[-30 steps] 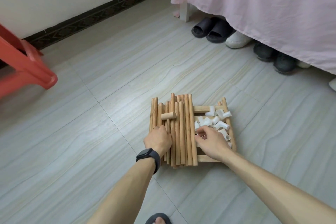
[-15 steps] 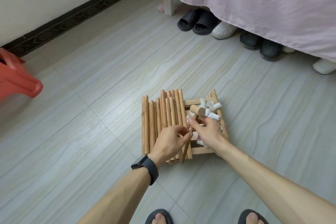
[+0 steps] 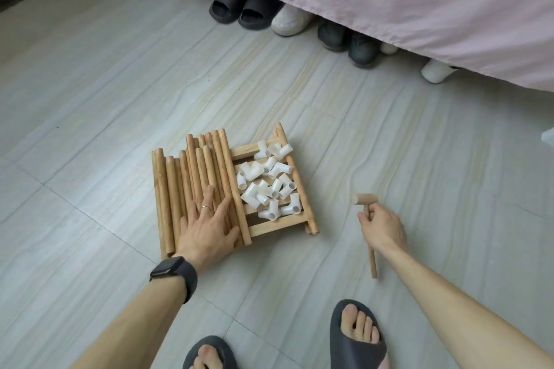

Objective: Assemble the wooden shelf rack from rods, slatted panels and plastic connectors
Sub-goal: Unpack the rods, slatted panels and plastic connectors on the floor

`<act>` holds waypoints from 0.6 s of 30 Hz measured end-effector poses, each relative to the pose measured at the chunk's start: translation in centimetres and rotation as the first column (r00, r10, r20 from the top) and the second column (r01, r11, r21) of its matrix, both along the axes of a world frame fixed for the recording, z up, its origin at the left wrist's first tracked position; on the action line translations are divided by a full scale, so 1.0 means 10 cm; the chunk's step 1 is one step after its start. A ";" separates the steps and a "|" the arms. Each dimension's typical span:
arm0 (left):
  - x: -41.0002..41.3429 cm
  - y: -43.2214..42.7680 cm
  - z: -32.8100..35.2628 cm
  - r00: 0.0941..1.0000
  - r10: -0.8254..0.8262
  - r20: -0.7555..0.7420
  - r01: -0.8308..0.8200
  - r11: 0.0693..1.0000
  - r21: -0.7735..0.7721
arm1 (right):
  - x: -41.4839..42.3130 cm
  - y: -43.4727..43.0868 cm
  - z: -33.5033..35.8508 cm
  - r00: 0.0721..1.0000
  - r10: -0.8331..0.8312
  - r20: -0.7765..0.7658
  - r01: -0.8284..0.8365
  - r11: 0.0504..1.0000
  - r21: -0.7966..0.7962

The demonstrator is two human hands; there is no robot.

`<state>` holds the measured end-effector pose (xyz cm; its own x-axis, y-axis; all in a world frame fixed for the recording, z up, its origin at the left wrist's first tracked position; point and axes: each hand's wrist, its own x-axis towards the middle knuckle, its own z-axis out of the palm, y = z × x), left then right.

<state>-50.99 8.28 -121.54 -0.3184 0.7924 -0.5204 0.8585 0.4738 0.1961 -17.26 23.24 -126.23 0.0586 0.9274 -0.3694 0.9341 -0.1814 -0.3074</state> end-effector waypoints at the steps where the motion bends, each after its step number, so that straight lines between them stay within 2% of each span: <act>1: -0.02 -0.02 -0.03 1.000 -0.008 -0.001 0.008 1.000 -0.007 | 0.06 -0.02 -0.05 0.999 0.019 0.049 -0.019 1.000 -0.005; 3: -0.05 -0.04 -0.06 0.999 -0.028 -0.017 0.028 1.000 0.003 | 0.15 -0.06 -0.12 0.995 0.021 0.095 -0.020 1.000 -0.013; 10: 0.00 -0.01 0.00 0.999 -0.028 -0.023 0.027 0.999 -0.032 | 0.29 -0.16 -0.17 0.994 -0.013 0.107 0.021 0.997 -0.072; 13: 0.00 0.02 0.06 1.000 -0.018 0.010 0.018 0.998 -0.067 | 0.27 -0.17 -0.08 0.988 -0.074 0.138 0.080 0.996 -0.038; 16: -0.08 0.05 0.17 0.999 -0.006 0.044 0.009 0.997 -0.072 | 0.04 -0.11 0.09 0.994 -0.090 0.053 0.086 0.994 0.070; 18: -0.15 0.08 0.26 1.000 0.021 0.020 -0.020 0.999 -0.028 | -0.26 -0.04 0.24 0.998 -0.007 -0.068 0.014 0.994 0.107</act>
